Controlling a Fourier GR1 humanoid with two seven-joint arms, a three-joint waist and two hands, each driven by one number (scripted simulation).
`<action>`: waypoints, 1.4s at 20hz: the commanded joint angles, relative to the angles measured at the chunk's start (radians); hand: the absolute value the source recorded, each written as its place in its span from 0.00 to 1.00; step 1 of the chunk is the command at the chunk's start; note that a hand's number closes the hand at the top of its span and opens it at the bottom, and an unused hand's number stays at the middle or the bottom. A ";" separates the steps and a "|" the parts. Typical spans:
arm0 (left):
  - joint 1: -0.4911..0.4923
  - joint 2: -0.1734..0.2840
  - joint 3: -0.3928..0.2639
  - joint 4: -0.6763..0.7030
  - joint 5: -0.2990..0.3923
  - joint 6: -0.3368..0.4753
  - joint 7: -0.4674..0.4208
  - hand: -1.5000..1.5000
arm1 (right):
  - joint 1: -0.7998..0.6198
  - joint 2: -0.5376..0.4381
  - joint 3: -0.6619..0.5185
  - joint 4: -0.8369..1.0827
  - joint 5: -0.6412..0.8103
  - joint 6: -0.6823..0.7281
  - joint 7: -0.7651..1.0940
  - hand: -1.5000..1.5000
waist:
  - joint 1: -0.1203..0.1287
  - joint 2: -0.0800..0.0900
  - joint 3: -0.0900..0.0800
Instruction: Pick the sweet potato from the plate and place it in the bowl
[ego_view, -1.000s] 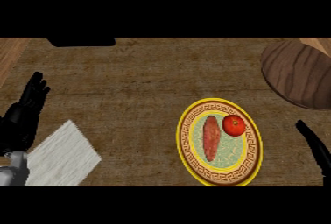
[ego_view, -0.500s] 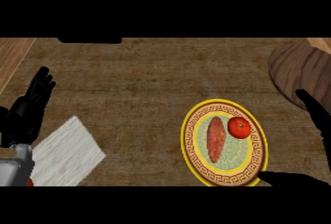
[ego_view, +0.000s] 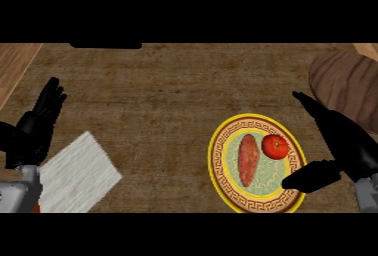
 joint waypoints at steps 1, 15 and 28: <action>-0.034 -0.011 0.018 0.018 0.001 0.001 0.027 0.50 | -0.118 0.050 -0.010 0.138 -0.101 0.116 0.066 0.00 | -0.008 -0.001 0.001; -0.014 -0.006 0.062 0.010 -0.012 -0.042 0.028 0.50 | -0.157 0.092 0.132 0.293 -0.051 0.213 0.081 0.00 | -0.019 -0.005 0.001; -0.020 -0.055 0.089 0.011 -0.068 -0.067 0.033 0.50 | -0.101 0.283 0.164 0.434 0.198 0.170 -0.028 0.00 | -0.019 -0.003 0.001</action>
